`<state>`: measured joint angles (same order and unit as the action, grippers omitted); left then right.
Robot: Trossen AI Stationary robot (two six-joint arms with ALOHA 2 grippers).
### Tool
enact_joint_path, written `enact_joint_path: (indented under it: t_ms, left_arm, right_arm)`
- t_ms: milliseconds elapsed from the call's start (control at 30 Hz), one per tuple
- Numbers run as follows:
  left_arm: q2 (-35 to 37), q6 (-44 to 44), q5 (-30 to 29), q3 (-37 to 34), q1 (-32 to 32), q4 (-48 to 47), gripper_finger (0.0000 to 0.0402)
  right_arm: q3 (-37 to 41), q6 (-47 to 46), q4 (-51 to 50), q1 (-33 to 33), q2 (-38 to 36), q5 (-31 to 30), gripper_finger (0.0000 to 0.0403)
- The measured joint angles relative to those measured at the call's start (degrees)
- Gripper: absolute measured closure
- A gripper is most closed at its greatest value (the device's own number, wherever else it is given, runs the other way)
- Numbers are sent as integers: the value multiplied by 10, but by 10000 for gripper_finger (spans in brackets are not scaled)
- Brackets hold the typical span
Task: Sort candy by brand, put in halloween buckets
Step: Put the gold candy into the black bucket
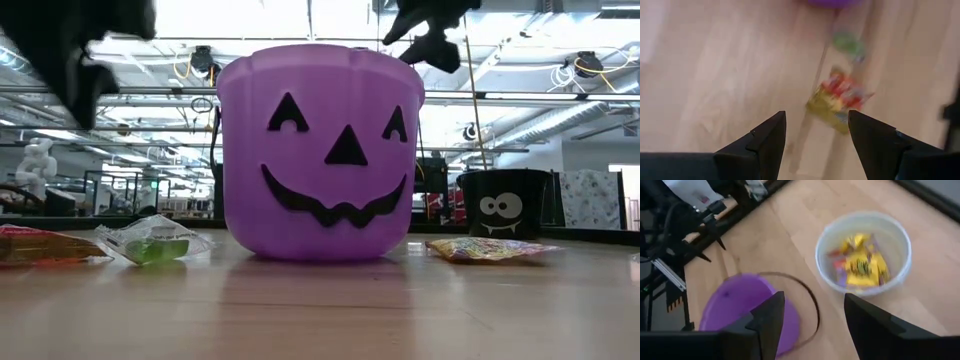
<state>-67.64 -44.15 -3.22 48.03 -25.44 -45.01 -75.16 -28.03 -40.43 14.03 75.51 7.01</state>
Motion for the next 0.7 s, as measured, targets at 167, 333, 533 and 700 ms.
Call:
enact_joint_path:
  t_ms: [167,333,533,700]
  left_arm:
    - [-3,1,6,-106,-54,134,178]
    - [-11,55,-6,-168,-85,295,142]
    - [-56,143,-37,-184,-100,315,98]
    - [-115,193,-21,-193,-100,381,111]
  right_arm:
    - [0,-38,-9,-22,-2,-13,206]
    - [0,-61,0,-34,3,-14,206]
    - [0,-73,3,-37,3,-14,206]
    - [0,-73,5,-36,3,-13,206]
